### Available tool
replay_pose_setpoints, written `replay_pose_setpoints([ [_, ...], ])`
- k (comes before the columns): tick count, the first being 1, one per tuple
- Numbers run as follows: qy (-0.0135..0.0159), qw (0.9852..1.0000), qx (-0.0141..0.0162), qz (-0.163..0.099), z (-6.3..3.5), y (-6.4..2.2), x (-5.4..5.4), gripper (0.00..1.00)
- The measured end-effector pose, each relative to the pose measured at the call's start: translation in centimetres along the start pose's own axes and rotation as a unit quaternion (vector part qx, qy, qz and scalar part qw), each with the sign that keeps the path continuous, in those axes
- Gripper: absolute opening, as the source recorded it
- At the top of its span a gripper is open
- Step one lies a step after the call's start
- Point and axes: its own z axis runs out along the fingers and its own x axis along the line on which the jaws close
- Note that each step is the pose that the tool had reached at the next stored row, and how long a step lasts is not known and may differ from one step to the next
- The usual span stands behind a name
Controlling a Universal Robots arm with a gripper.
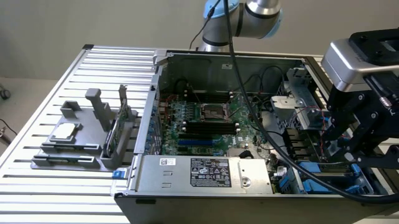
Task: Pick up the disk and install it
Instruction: 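Insert the disk into the insertion slot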
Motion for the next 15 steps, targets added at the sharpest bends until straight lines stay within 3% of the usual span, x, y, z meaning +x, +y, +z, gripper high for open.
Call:
replay_pose_setpoints([
  [11,-0.0004,1.0,-0.0006,-0.007,1.12,-1.05,0.1,0.39],
  [13,-0.0005,1.0,-0.0007,-0.009,1.46,-1.3,0.1,0.26],
  [15,-0.0006,0.9999,-0.0009,-0.011,1.83,-1.48,0.2,0.2],
])
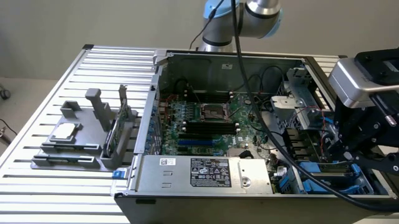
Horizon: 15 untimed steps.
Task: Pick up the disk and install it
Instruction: 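Insert the disk into the insertion slot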
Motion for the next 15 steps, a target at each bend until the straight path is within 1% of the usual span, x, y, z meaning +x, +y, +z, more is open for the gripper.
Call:
replay_pose_setpoints([
  [1,0.0,1.0,-0.0001,-0.001,0.18,-0.07,0.0,0.14],
  [2,-0.0001,1.0,-0.0001,-0.003,0.36,-0.14,0.0,0.14],
  [3,-0.0001,1.0,-0.0002,-0.004,0.54,-0.21,0.0,0.11],
  [15,-0.0007,0.9998,-0.001,-0.018,2.77,-1.09,0.1,0.11],
])
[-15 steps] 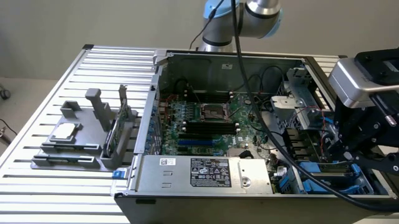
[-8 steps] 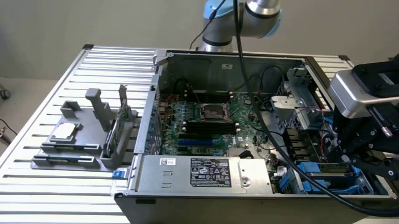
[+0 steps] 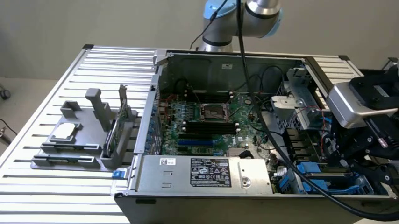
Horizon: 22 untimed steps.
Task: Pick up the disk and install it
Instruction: 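Insert the disk into the insertion slot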
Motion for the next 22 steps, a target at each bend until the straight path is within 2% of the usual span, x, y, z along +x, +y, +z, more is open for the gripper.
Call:
replay_pose_setpoints([
  [15,-0.0007,0.9999,-0.0008,-0.017,2.75,-0.57,0.2,0.11],
  [22,-0.001,0.9998,-0.001,-0.02,3.07,-0.57,0.2,0.11],
])
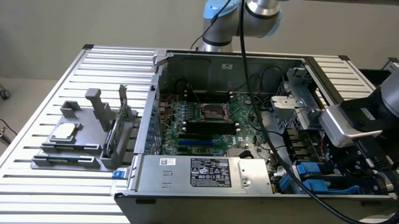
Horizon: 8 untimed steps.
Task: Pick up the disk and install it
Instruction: 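Insert the disk into the insertion slot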
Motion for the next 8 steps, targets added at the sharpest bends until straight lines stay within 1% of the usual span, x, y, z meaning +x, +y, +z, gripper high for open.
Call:
replay_pose_setpoints([
  [3,0.0005,1.0,-0.0001,-0.001,0.26,0.0,0.03,0.11],
  [5,-0.0005,1.0,-0.0001,-0.001,0.25,0.0,0.02,0.11],
  [7,-0.0024,1.0,-0.0002,-0.001,-0.13,-0.02,0.0,0.11],
  [8,-0.0015,1.0,-0.0005,-0.001,-0.55,-0.04,-0.04,0.11],
])
